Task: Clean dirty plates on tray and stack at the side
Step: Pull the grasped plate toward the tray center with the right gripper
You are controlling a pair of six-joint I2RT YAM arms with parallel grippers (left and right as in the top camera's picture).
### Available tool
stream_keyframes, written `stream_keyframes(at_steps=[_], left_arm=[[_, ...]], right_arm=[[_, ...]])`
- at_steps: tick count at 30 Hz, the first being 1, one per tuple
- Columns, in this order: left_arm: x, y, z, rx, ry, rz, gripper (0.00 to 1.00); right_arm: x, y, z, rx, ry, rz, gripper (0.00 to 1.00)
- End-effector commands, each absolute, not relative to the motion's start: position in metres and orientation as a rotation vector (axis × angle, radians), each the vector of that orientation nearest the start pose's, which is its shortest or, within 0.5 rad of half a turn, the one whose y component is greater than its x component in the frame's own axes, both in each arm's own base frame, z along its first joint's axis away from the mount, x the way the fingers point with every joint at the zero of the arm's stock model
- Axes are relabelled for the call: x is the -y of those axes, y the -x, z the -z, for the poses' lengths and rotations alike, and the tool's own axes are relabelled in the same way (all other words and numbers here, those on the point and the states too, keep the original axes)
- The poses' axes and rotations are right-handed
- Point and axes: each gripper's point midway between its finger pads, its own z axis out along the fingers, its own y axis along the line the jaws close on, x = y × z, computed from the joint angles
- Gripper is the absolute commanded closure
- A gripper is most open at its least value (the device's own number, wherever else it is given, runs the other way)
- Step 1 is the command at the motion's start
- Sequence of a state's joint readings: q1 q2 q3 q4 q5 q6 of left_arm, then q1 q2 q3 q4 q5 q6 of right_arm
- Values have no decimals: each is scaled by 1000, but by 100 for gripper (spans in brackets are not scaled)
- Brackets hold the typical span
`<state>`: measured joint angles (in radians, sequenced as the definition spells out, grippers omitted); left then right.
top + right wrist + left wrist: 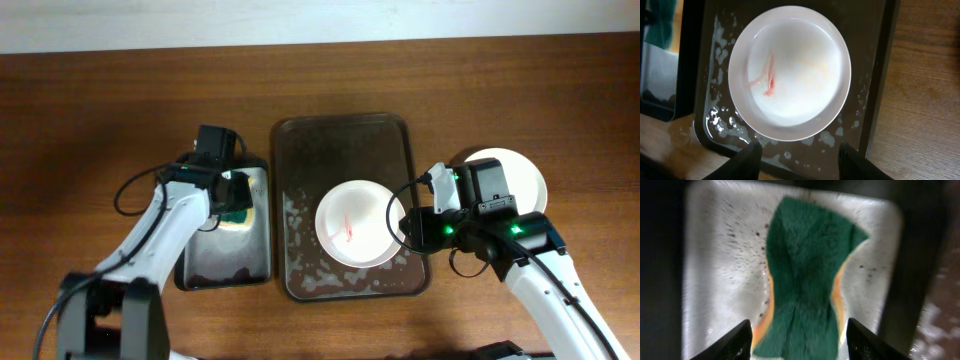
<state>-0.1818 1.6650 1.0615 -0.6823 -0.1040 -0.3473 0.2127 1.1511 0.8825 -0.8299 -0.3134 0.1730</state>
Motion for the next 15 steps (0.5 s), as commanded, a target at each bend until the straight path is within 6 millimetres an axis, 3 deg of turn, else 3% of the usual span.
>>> stream_keyframes(at_steps=[1, 2, 3, 8, 9, 10, 11, 13, 15], left_arm=[[48, -338, -4, -2949, 258, -30, 62], [48, -336, 3, -2969, 258, -38, 93], [47, -334, 4, -2978, 258, -40, 100], [54, -336, -44, -3021, 258, -2, 100], [53, -333, -45, -3033, 258, -7, 77], [53, -329, -43, -3049, 259, -14, 46], [52, -326, -41, -3062, 260, -21, 41], [50, -315, -27, -3085, 263, -34, 50], [48, -300, -8, -3105, 281, -35, 69]], right_arm=[[-111, -256, -146, -2665, 154, -565, 49], [-111, -255, -145, -2672, 153, -565, 49], [-111, -253, -144, -2682, 151, -564, 49], [-110, -252, -143, -2687, 155, -562, 50], [-110, -252, -143, -2687, 155, -562, 50], [-110, -252, -143, -2686, 155, -562, 50], [-110, -252, -143, -2686, 155, -562, 50], [-110, -252, -143, -2686, 155, -562, 49], [-110, -252, -143, -2686, 155, -562, 49]])
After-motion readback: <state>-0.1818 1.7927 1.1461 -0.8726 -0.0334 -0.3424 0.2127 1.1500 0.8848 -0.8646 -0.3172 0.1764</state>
